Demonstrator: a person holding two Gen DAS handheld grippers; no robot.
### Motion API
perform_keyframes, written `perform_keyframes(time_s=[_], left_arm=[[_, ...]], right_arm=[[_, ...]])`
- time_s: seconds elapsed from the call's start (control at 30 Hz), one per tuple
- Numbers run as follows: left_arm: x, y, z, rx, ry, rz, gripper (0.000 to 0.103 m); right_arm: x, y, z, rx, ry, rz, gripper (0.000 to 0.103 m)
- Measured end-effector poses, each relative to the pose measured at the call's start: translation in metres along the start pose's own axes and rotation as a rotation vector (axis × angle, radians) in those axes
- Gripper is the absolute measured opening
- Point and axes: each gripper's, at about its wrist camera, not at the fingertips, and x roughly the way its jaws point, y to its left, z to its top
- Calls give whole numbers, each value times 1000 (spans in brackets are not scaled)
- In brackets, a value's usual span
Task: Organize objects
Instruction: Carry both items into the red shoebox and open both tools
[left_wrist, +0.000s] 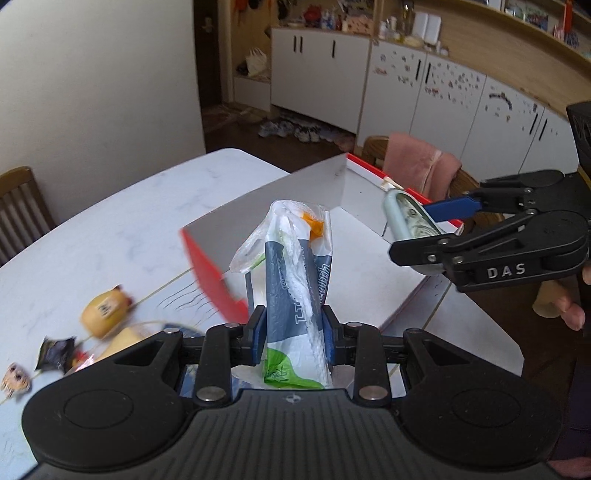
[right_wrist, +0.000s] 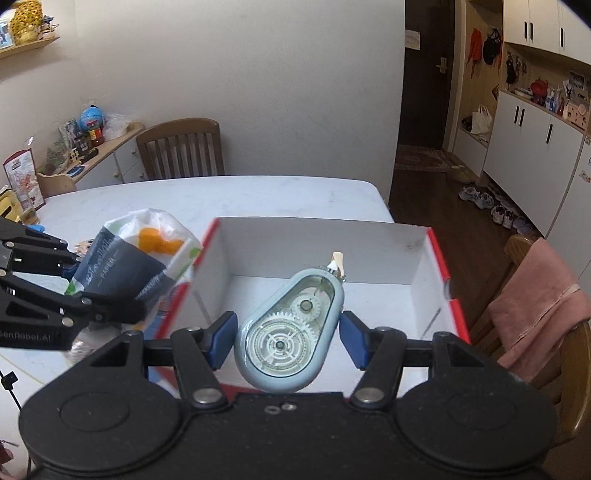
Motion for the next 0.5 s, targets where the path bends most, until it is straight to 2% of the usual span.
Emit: perform_keyframes(time_s=[0.23, 0.37, 0.5], left_arm=[[59, -17, 39, 24, 94, 15, 29], [96, -15, 51, 24, 151, 44, 29], [131, -12, 57, 14, 211, 38, 29]], right_arm=[[32, -29, 2, -23, 42, -2, 60], [55, -43, 0, -29, 97, -5, 60], [77, -48, -4, -48, 165, 4, 60]])
